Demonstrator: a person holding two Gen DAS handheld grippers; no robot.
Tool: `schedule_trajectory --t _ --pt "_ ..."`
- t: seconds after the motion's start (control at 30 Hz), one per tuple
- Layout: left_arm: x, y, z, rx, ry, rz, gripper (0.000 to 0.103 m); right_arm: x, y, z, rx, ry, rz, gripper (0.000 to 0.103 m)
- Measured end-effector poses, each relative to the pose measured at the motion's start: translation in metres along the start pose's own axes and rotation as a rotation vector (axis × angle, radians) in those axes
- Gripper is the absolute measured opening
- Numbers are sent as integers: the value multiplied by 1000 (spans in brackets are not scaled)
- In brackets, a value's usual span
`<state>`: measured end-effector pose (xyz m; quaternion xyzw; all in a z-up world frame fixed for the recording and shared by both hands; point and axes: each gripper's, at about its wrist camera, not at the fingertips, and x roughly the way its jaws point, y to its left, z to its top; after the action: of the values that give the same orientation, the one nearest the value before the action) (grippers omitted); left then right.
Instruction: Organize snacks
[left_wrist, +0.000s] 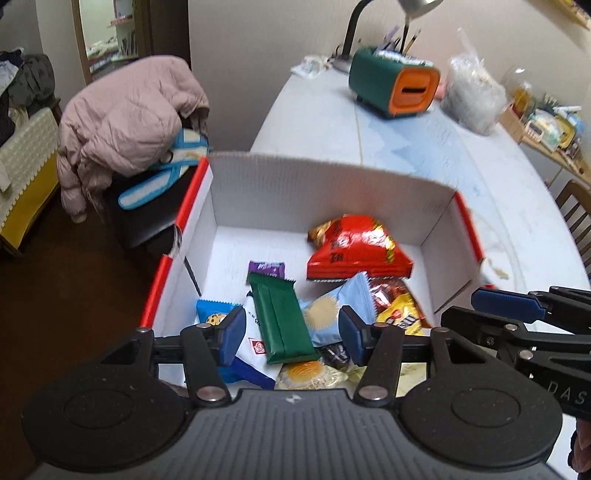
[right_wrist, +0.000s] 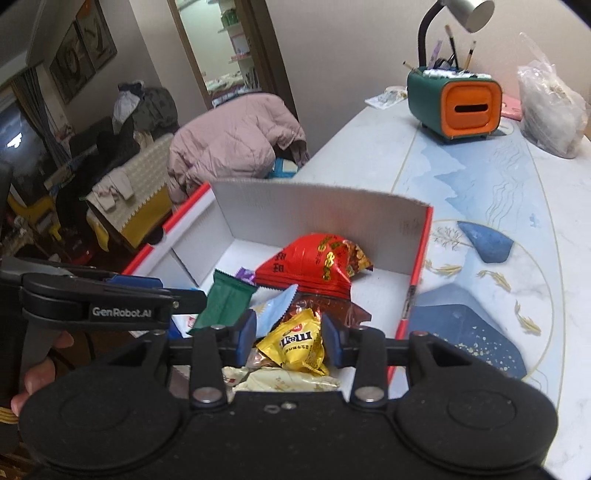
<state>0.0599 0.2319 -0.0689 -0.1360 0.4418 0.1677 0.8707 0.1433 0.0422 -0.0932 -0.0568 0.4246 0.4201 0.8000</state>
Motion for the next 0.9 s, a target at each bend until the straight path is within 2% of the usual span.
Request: schedule_trajectory --t 0.17,0.27,0.4,0.5,0.63,0.73,0.8,0.9 --pt "-21 -3 -2 9 -44 -15 61 -21 2 0 5 -55 -7 42" --pt "-33 -5 -4 14 -59 -28 61 -33 2 -1 24 -83 -13 52" --pt "-49 -10 -8 30 -99 -38 63 -50 1 -2 38 -132 -24 89" --pt "-62 -14 -12 39 -133 -46 70 -62 1 -4 35 -159 -28 89" --pt "-74 -20 -16 52 -163 -71 74 -77 -1 -8 55 -201 -40 101" --pt "-82 -22 -20 58 -187 -100 78 -87 -1 -11 64 -229 -54 103" --pt "-88 -23 -22 56 -198 -126 86 -94 -2 -14 74 -245 -58 103" --pt "-95 -26 -27 53 -218 -152 89 -102 -3 -18 87 -267 -69 103"
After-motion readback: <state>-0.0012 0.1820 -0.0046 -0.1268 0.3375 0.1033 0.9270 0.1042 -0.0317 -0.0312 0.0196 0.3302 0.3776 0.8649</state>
